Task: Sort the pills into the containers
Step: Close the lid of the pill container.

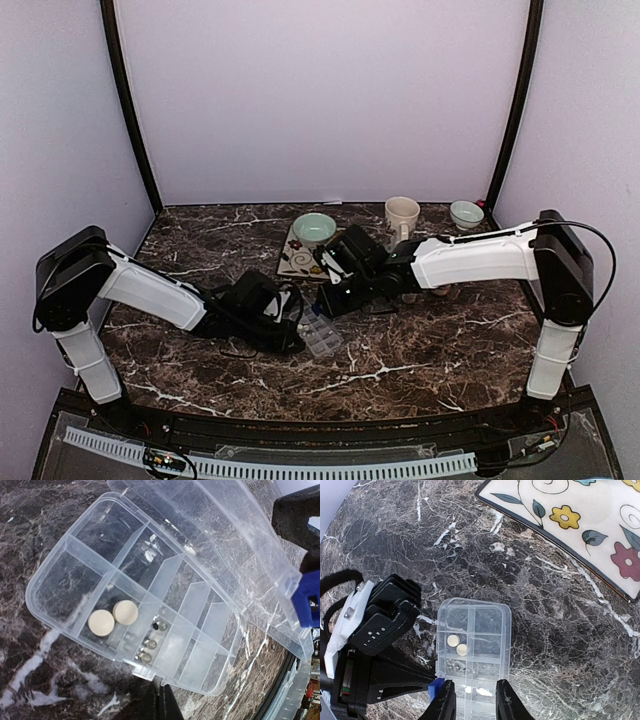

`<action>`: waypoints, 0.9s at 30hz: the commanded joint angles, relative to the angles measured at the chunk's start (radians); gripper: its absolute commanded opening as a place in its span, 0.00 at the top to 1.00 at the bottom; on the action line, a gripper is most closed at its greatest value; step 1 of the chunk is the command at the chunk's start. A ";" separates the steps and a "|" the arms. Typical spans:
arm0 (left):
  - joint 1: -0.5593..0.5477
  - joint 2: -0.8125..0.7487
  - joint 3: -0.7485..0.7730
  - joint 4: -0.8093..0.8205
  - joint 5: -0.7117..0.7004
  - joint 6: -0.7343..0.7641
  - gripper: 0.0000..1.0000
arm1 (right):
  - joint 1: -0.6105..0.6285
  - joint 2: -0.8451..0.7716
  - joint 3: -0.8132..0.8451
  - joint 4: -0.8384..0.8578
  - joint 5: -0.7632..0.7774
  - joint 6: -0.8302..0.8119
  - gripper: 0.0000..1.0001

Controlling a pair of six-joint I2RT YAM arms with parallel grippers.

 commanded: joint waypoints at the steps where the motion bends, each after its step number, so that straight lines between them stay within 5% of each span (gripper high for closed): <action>1: 0.008 -0.040 -0.030 -0.014 -0.004 -0.007 1.00 | 0.015 0.013 0.016 0.041 -0.017 0.019 0.72; 27: 0.015 -0.073 -0.098 0.015 -0.018 -0.020 1.00 | 0.029 0.117 -0.018 0.060 -0.075 0.042 0.69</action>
